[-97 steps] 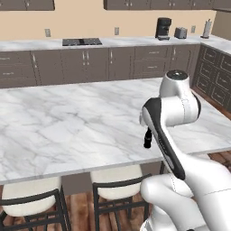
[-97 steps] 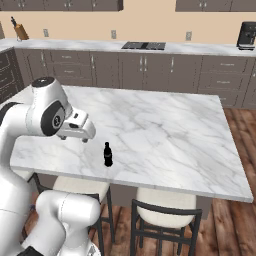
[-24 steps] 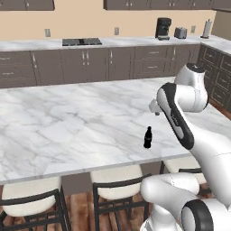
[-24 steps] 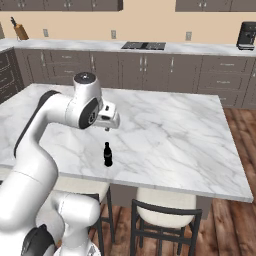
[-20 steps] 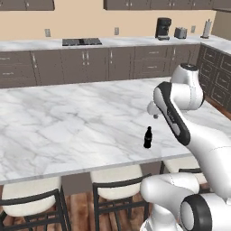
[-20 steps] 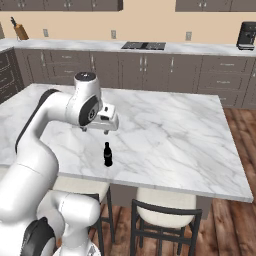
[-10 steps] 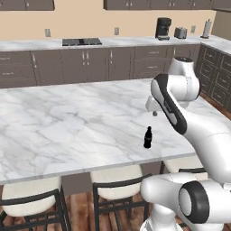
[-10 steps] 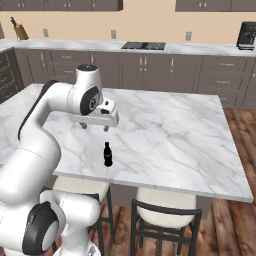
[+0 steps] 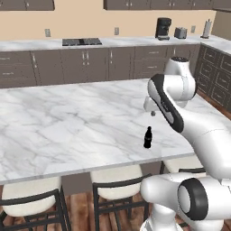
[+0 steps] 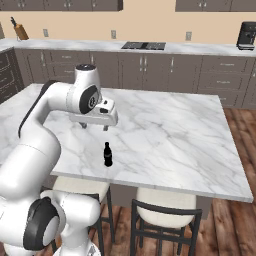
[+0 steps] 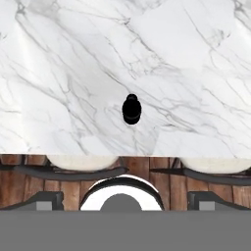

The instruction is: Place the large bottle from the dining counter next to the other large bottle outside the sink, and place the small bottle from the dining counter next to the other small bottle inside the sink.

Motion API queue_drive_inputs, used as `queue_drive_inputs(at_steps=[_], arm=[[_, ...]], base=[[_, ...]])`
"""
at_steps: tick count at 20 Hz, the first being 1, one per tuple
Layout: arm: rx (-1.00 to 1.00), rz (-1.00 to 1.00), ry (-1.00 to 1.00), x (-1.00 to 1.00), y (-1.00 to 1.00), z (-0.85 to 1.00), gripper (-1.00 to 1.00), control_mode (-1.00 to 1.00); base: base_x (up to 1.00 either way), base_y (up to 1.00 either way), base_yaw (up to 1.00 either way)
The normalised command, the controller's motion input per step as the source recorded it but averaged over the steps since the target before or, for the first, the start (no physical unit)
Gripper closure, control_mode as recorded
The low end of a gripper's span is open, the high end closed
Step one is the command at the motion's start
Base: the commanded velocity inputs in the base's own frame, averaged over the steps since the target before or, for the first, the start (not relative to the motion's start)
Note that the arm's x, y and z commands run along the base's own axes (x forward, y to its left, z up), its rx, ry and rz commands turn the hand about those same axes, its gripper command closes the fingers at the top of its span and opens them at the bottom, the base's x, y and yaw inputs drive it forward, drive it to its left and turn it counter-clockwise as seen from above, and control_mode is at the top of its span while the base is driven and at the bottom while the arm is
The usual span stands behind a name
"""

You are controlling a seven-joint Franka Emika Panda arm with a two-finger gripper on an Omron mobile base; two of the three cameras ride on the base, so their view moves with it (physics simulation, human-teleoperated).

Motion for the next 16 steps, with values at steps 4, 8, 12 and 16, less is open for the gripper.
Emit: queue_drive_inputs(at_steps=[4, 8, 12, 16], arm=[[-0.01, -0.02, 0.08, 0.33, 0.00, -0.10, -1.00, -1.00], [-0.01, -0.02, 0.06, 0.28, 0.00, -0.11, -1.00, -1.00], [0.00, -0.01, 0.03, 0.11, 0.00, -0.21, -1.00, -1.00], [0.00, 0.00, 0.00, 0.02, 0.00, -0.31, -1.00, -1.00]], base=[[0.00, 0.00, 0.00], [0.00, 0.00, 0.00], [0.00, 0.00, 0.00], [0.00, 0.00, 0.00]])
